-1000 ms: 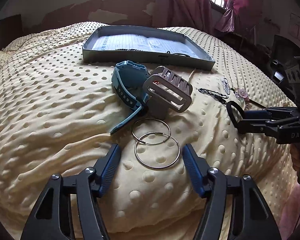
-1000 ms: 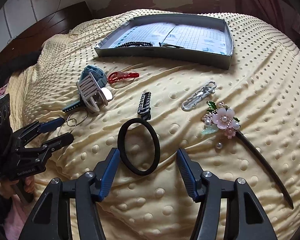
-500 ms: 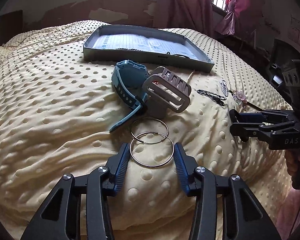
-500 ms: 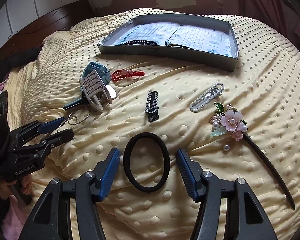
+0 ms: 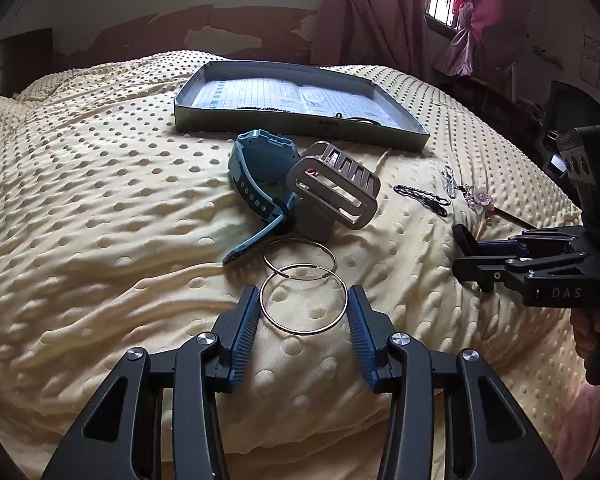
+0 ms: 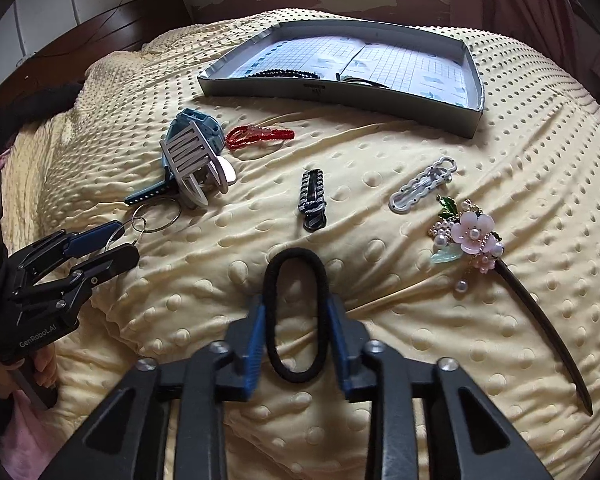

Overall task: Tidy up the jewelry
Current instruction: 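Grasp the black hair tie with the right tool while the left tool grasps the two silver rings, then carry the hair tie and rings into the tray and open both tools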

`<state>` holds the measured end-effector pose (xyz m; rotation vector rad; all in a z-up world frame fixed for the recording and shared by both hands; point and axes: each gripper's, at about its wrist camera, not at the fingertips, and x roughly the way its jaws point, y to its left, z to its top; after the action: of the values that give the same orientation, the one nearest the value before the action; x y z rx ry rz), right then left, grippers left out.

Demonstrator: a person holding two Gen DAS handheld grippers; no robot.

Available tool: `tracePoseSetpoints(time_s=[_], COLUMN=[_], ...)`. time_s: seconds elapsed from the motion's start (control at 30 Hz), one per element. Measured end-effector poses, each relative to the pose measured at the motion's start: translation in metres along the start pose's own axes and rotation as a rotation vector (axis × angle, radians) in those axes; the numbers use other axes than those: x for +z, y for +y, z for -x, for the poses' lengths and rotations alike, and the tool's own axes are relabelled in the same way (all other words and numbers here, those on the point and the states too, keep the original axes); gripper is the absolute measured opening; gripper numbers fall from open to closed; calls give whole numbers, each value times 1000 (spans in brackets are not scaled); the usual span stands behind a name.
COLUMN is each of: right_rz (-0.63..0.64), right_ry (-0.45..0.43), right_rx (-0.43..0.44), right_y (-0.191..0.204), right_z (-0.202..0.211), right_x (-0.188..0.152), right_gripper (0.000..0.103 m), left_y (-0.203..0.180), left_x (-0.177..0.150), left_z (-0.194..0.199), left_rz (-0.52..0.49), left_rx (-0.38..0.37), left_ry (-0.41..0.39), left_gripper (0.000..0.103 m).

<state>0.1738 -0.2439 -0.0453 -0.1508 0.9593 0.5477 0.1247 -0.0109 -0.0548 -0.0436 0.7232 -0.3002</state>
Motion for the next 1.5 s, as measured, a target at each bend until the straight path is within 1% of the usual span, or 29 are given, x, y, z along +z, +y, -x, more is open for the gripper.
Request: tracePoseSetpoints(time_s=[0.03,0.13,0.27,0.47,0.57,0.67,0.87,0.93,1.03,1.13,1.3,1.4,1.5], right_rz=[1,1,10,28,18,6,2,0,-43,-83,-111,-147,-197], right_ry=[-3,-14,-42,-102,-129,-151,-226,-258,-304,-340,-394,-423,-457], right_rx=[-2,0,14,34,46,57,64,57,74,88,73,68,68], right_y=[0,2,5,14,15,14,17,16,9,1,-11,-23,-39], right_z=[1,4,11,24,31,38,58,65,75,85,99,103,101], right_x=[0,0,0,2,3,4,6,10,14,16,29,47,74], right_gripper=[12,9,9,8,8,8,8,8,8,8,8,8,8], left_y=[-1,-5,-8,-9,-8,-9,-16,-22,-30,-37,-44,-50,-53], left_x=[0,-1,-1,0,2,8,18,26,42,62,102,127,152], left_z=[1,5,13,20,28,35,52,60,69,76,77,72,59], left_rz=[-4,-11,-13,-3,10,23,28,18,9,12,8,-25,-47], left_rx=[3,7,6,4,-12,-28,-25,-20,-21,-30,-42,-33,-24], left_ry=[-4,-17,-55,-88,-114,-123,-127,-138,-154,-160,-149,-143,-136], left_gripper=[39,39,39,39,39,39,39,39,39,39,39,39,39])
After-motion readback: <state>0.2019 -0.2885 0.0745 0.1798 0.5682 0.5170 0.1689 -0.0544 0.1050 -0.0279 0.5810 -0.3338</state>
